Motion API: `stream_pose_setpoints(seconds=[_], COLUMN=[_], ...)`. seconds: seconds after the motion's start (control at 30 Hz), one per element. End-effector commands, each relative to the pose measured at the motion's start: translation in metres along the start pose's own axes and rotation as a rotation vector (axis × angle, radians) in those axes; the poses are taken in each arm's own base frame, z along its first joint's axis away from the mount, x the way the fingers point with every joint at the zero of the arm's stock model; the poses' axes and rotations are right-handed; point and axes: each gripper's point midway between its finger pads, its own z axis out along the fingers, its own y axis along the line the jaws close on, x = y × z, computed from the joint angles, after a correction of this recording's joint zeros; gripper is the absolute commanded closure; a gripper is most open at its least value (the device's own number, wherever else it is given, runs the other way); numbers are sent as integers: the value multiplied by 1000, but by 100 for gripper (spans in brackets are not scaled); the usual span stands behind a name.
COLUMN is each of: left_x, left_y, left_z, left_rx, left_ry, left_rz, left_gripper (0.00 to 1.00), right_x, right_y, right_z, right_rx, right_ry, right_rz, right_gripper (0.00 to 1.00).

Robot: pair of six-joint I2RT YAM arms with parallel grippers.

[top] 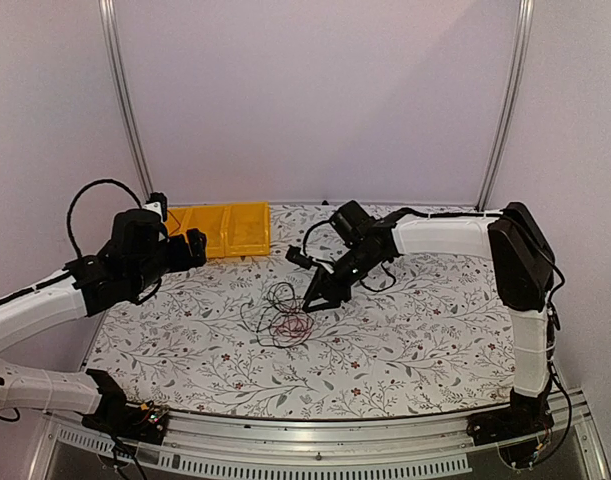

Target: Untangle the cables

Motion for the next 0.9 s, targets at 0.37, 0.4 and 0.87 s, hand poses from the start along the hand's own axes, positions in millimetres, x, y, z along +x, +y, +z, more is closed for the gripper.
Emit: stream_pose_setpoints(seconds=[0.37, 0.4, 0.87], left_x=[13, 15, 52], left_y=[-35, -38, -140], left_z=[-20, -20, -33], left_rx=[280, 297, 774], left_ry=[39, 46, -4], left_rz=[75, 83, 259], left_gripper=[22, 22, 24], right_x=[24, 25, -48], right_y=[6, 6, 49], right_z=[43, 44, -28], right_rx=[-114, -114, -123], right_ry=[49, 51, -49], right_rz=[53, 54, -46], right_gripper=[59, 59, 100])
